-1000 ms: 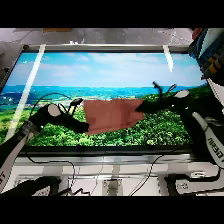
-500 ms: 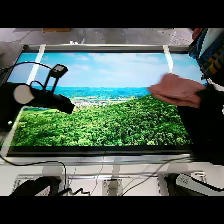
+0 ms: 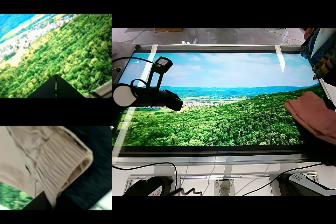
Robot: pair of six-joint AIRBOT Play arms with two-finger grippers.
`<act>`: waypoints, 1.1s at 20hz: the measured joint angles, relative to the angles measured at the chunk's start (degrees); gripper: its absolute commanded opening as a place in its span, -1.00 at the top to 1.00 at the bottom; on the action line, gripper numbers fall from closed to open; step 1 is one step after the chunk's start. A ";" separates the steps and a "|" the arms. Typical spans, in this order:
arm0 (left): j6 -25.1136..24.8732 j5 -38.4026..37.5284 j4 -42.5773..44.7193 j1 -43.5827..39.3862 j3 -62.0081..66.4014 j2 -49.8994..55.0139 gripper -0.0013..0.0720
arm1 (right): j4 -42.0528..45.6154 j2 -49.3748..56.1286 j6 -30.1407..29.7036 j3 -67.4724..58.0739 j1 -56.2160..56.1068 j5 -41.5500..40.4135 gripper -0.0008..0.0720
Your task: Fold the clothes and pants, and hang the long-sleeved shirts on hangers.
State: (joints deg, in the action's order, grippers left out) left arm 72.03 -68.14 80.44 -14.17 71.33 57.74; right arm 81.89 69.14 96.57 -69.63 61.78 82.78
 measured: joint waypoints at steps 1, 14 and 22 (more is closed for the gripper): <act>0.00 0.07 0.11 0.00 0.02 0.00 0.95 | 1.95 -0.81 1.46 0.00 0.26 0.57 0.92; 0.00 0.37 0.11 0.00 0.02 -0.02 0.95 | 6.25 -4.13 13.55 0.00 0.26 -1.40 0.72; 0.00 0.37 0.11 0.00 0.02 -0.02 0.95 | -9.40 -4.20 -4.59 -0.02 -26.34 -5.95 0.92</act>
State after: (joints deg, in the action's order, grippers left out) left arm 72.03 -67.77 80.55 -14.17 71.35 57.71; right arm 72.49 64.95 91.98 -69.65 35.44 76.84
